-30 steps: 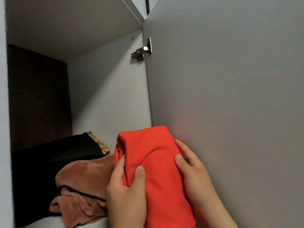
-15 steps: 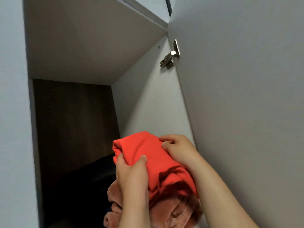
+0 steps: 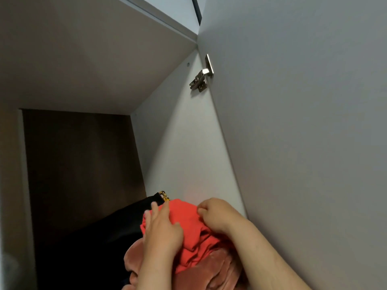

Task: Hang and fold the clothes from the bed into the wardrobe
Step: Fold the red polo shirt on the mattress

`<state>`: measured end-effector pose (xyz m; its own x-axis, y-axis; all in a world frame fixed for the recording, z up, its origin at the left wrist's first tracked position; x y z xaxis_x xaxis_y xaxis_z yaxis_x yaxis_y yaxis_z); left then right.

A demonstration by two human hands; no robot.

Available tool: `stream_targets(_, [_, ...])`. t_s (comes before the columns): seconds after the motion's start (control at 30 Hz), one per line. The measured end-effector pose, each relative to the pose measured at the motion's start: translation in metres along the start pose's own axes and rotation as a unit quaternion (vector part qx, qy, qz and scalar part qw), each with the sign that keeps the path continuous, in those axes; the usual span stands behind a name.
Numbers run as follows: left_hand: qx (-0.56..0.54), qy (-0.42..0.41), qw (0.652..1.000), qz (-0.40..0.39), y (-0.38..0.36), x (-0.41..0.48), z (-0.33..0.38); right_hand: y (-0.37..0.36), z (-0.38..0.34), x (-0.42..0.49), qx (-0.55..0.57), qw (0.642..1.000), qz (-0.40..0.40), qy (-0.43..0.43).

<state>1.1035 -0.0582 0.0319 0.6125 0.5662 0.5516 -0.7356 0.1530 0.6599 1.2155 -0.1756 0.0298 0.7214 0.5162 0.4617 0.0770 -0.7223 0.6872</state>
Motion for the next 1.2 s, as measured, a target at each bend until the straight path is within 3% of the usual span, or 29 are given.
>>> stream_targets(0.07, [-0.037, -0.059, 0.997, -0.028, 0.002, 0.014, 0.010, 0.004, -0.001, -0.020, -0.021, 0.999, 0.029, -0.025])
stream_targets(0.17, [-0.022, -0.053, 0.997, -0.058, 0.003, 0.034, 0.016, -0.011, 0.007, -0.053, -0.057, 0.995, 0.014, -0.083])
stream_targets(0.33, [0.056, 0.041, 0.967, -0.246, -0.044, 0.043, -0.003, -0.030, 0.017, -0.064, -0.045, 0.993, -0.028, -0.109])
stream_targets(0.4, [0.075, 0.079, 0.958, -0.266, -0.057, 0.045, -0.012, -0.034, 0.023, -0.064, -0.038, 0.992, -0.041, -0.112])
stream_targets(0.57, [0.126, 0.120, 0.957, -0.232, -0.087, 0.077, -0.042, -0.038, 0.037, -0.062, 0.002, 0.994, -0.043, -0.097])
stream_targets(0.73, [0.154, 0.126, 0.961, -0.192, -0.060, 0.041, -0.019, -0.045, 0.043, -0.067, 0.023, 0.997, 0.008, -0.079])
stream_targets(0.8, [0.119, 0.129, 0.966, -0.189, -0.048, 0.028, -0.013, -0.046, 0.046, -0.072, 0.044, 0.996, 0.032, -0.075])
stream_targets(0.9, [0.058, 0.080, 0.984, -0.145, -0.015, -0.004, 0.022, -0.048, 0.056, -0.084, 0.104, 0.990, 0.071, -0.067])
stream_targets(1.03, [0.008, -0.038, 0.999, 0.000, 0.045, -0.083, 0.074, -0.029, 0.069, -0.111, 0.233, 0.951, 0.194, -0.064])
stream_targets(1.2, [-0.128, -0.097, 0.987, 0.006, 0.046, -0.151, 0.066, -0.020, 0.059, -0.184, 0.283, 0.936, 0.200, -0.061])
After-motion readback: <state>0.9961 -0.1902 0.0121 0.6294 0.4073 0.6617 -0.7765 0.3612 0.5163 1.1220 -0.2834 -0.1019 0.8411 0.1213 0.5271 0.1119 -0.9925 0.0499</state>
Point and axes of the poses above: each hand's wrist, its own x-axis towards the middle knuckle, its own y-axis out of the back of the hand, z = x × y, the point moved 6 cm from there along x, towards the middle knuckle, and after that the axes turned 1 degree about -y, right-handed, at the moved point
